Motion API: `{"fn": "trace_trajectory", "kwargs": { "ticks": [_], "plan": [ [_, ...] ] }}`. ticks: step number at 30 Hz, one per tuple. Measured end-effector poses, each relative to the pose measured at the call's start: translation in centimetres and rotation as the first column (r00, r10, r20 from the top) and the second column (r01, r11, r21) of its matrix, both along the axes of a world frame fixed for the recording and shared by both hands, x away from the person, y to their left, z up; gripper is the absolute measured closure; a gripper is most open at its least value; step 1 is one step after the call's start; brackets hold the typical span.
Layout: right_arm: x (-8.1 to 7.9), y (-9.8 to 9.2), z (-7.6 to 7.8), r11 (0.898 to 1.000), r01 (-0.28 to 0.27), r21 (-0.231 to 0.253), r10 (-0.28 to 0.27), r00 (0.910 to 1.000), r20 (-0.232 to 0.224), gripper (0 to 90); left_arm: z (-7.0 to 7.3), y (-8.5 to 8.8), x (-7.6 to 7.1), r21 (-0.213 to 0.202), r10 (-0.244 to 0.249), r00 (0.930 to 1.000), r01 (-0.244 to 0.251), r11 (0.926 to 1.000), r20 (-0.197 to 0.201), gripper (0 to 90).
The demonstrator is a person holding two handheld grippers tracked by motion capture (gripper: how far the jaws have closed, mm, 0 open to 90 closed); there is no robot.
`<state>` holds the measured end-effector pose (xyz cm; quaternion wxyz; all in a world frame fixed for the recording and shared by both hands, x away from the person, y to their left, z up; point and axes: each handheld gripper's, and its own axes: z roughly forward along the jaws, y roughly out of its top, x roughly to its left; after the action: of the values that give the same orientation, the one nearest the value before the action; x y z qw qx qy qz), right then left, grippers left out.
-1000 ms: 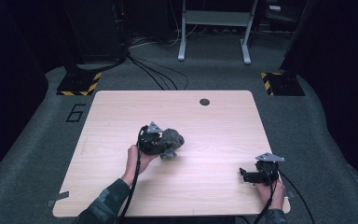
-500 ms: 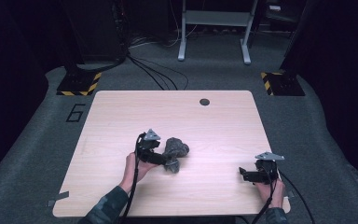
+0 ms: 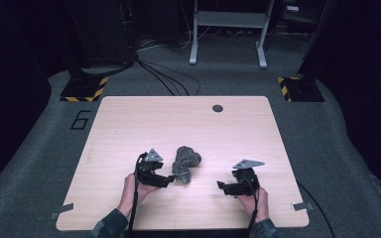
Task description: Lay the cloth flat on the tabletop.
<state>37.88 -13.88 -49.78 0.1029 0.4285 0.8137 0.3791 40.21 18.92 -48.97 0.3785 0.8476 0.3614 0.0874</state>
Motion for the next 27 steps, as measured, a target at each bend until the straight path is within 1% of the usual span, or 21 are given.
{"fn": "trace_trajectory", "kwargs": {
  "ticks": [1, 3, 4, 6, 7, 8, 10, 11, 12, 13, 14, 15, 17, 18, 19, 20, 21, 23, 25, 26, 27],
  "plan": [
    [-0.1, 0.9, 0.1, 1.0, -0.014, 0.009, 0.014, 0.9999, 0.002, 24.4, -0.2, -0.1, 0.0, 0.005, -0.006, 1.0, 0.006, 1.0, -0.004, 26.5],
    [0.0, 2.6, 0.2, 0.997, -0.071, 0.015, 0.071, 0.9975, 0.0, 26.6, -0.7, -0.4, 0.1, 0.006, -0.006, 0.9999, 0.007, 1.0, -0.013, 29.3],
    [0.1, 3.6, 0.2, 0.996, -0.091, 0.008, 0.091, 0.9958, 0.006, 27.4, -0.9, -0.5, 0.2, 0.009, -0.01, 0.9998, 0.01, 0.9999, -0.019, 30.7],
    [0.1, 5.4, 0.3, 0.993, -0.12, 0.004, 0.12, 0.9927, -0.006, 29.1, -1.2, -0.8, 0.2, 0.002, -0.009, 0.9992, 0.009, 1.0, -0.038, 31.5],
    [0.1, 6.3, 0.3, 0.991, -0.134, -0.003, 0.134, 0.991, -0.003, 29.7, -1.4, -1.0, 0.2, 0.005, -0.014, 0.9991, 0.014, 0.9999, -0.039, 31.5],
    [0.2, 6.9, 0.2, 0.989, -0.148, -0.003, 0.148, 0.989, 0.009, 30.6, -1.6, -1.2, 0.0, 0.019, -0.019, 0.9991, 0.02, 0.9996, -0.037, 31.7],
    [0.3, 8.5, -0.1, 0.987, -0.156, -0.029, 0.157, 0.9873, 0.026, 34.4, -2.0, -1.5, -0.2, 0.023, -0.025, 0.9987, 0.026, 0.9994, -0.044, 32.2],
    [0.3, 9.2, -0.2, 0.986, -0.161, -0.05, 0.163, 0.9862, 0.03, 36.9, -2.1, -1.7, -0.3, 0.032, -0.028, 0.9987, 0.029, 0.999, -0.042, 34.7],
    [0.3, 9.7, -0.3, 0.986, -0.154, -0.057, 0.156, 0.9868, 0.041, 38.3, -2.3, -1.8, -0.4, 0.04, -0.032, 0.9985, 0.034, 0.9986, -0.044, 36.5],
    [0.4, 10.0, -0.4, 0.983, -0.171, -0.063, 0.174, 0.9837, 0.043, 39.8, -2.3, -1.8, -0.5, 0.046, -0.033, 0.999, 0.034, 0.9984, -0.032, 38.3],
    [0.5, 10.3, -0.5, 0.981, -0.182, -0.072, 0.186, 0.9808, 0.057, 41.8, -2.3, -1.9, -0.5, 0.046, -0.025, 0.9993, 0.026, 0.9986, -0.03, 41.0],
    [0.5, 10.6, -0.6, 0.982, -0.178, -0.07, 0.182, 0.9817, 0.055, 44.2, -2.3, -1.8, -0.5, 0.046, -0.025, 0.9993, 0.026, 0.9986, -0.026, 43.6],
    [0.5, 11.0, -0.7, 0.977, -0.188, -0.095, 0.195, 0.9784, 0.068, 51.9, -2.4, -1.7, -0.5, 0.051, -0.013, 0.9998, 0.013, 0.9986, -0.014, 48.1],
    [0.6, 11.2, -0.8, 0.978, -0.182, -0.1, 0.189, 0.9799, 0.066, 54.7, -2.4, -1.7, -0.4, 0.042, -0.007, 0.9998, 0.007, 0.9991, -0.017, 49.4],
    [0.7, 11.3, -0.9, 0.977, -0.185, -0.107, 0.191, 0.9798, 0.058, 59.3, -2.4, -1.7, -0.4, 0.043, -0.009, 0.9999, 0.01, 0.999, -0.01, 51.7],
    [0.7, 11.4, -1.0, 0.979, -0.173, -0.104, 0.179, 0.9822, 0.056, 65.8, -2.4, -1.8, -0.4, 0.044, -0.008, 1.0, 0.008, 0.999, -0.004, 55.6],
    [0.8, 11.4, -1.1, 0.977, -0.178, -0.113, 0.185, 0.9812, 0.054, 68.0, -2.5, -1.9, -0.4, 0.04, -0.006, 1.0, 0.006, 0.9992, -0.006, 58.1],
    [0.9, 11.4, -1.2, 0.978, -0.176, -0.112, 0.183, 0.9817, 0.054, 76.8, -2.5, -2.0, -0.3, 0.057, -0.01, 0.9997, 0.008, 0.9983, 0.021, 65.8],
    [1.0, 11.4, -1.2, 0.979, -0.17, -0.112, 0.175, 0.9836, 0.041, 84.2, -2.6, -2.2, -0.3, 0.053, 0.004, 0.9994, -0.005, 0.9986, 0.036, 74.0],
    [1.1, 11.4, -1.2, 0.979, -0.172, -0.109, 0.178, 0.9829, 0.048, 85.3, -2.6, -2.2, -0.3, 0.057, 0.001, 0.9994, -0.003, 0.9984, 0.035, 78.0],
    [1.1, 11.4, -1.1, 0.98, -0.167, -0.108, 0.172, 0.984, 0.045, 86.1, -2.7, -2.2, -0.2, 0.056, 0.004, 0.9988, -0.007, 0.9984, 0.049, 82.5]
  ]
}}
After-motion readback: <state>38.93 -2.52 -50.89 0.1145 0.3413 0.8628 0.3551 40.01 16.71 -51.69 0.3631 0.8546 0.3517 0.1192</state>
